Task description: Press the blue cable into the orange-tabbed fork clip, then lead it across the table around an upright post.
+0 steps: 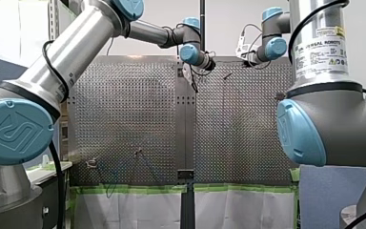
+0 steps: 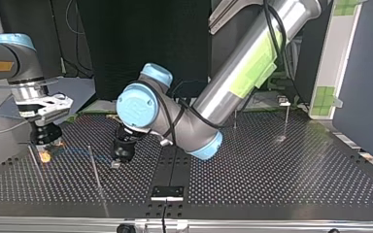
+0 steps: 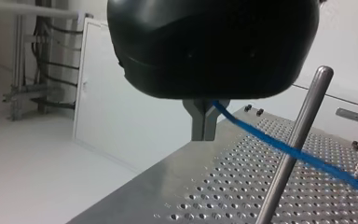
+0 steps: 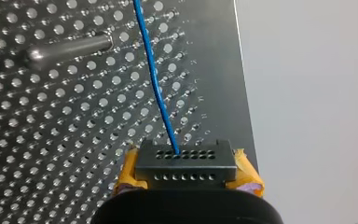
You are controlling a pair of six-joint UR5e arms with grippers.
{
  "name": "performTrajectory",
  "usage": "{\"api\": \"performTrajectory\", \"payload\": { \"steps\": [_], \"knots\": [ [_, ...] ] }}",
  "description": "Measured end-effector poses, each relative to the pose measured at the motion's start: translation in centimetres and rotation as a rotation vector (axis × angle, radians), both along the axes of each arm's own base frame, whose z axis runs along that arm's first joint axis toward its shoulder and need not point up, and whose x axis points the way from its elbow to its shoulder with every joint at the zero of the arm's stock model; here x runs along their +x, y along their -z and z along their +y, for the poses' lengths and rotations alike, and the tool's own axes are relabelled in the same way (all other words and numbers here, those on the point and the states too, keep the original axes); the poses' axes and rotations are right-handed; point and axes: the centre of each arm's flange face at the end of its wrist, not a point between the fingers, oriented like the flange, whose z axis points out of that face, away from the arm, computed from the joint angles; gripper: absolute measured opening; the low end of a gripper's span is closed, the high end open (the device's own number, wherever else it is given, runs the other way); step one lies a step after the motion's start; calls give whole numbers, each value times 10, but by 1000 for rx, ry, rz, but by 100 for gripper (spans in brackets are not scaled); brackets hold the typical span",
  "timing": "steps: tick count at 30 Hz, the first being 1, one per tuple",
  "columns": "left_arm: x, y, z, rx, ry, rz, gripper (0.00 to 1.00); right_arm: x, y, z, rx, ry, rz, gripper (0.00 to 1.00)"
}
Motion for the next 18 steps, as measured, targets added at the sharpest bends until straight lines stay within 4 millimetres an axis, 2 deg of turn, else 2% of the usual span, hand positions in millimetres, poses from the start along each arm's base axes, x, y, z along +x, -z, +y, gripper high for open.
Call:
{"api": "performTrajectory", "payload": {
  "steps": [14, 18],
  "knots": [
    [31, 25, -14, -43, 42, 17, 0, 6, 14, -35, 11, 3, 0, 0],
    [41, 19, -15, -78, 46, 9, 0, 8, 16, -45, 10, 4, -2, 0]
  ]
}}
